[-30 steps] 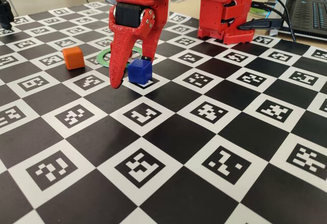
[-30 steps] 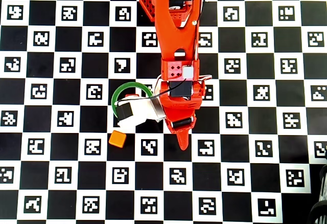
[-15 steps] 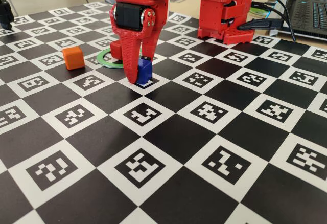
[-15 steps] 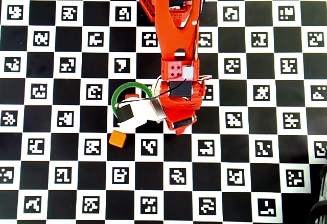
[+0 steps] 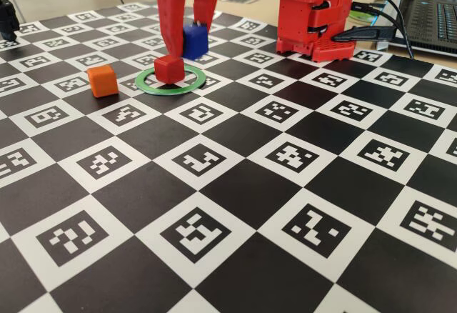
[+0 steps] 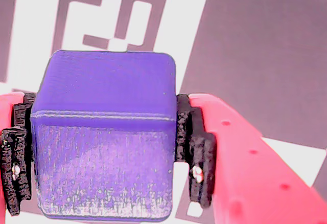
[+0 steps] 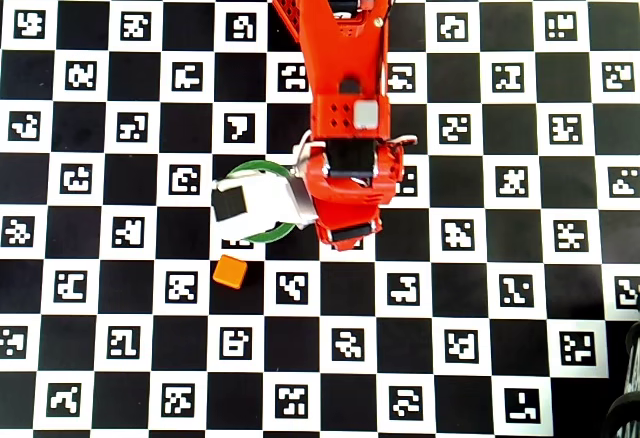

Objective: Grab the red cube then put it in the green circle then put the blue cube on top and finally the orange cube on top

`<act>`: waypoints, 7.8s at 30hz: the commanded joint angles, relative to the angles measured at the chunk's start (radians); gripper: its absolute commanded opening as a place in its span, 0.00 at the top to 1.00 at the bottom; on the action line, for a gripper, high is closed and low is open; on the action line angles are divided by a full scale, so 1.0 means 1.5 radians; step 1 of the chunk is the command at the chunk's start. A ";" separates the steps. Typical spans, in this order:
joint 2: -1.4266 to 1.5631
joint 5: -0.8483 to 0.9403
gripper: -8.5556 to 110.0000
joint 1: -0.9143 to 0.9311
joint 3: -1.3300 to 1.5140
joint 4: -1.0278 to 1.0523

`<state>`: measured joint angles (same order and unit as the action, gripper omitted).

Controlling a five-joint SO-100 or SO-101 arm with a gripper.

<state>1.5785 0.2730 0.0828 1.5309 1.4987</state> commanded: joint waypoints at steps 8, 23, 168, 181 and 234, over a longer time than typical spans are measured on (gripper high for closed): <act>0.110 0.052 0.83 0.143 -0.008 0.034; 0.124 0.079 0.83 0.199 0.237 -0.186; -0.233 -0.073 0.84 0.198 -0.297 -0.077; 0.066 0.014 0.84 0.201 -0.179 0.054; 0.108 0.063 0.84 0.224 0.226 -0.171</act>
<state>1.7288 0.3697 0.4050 1.8853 1.2533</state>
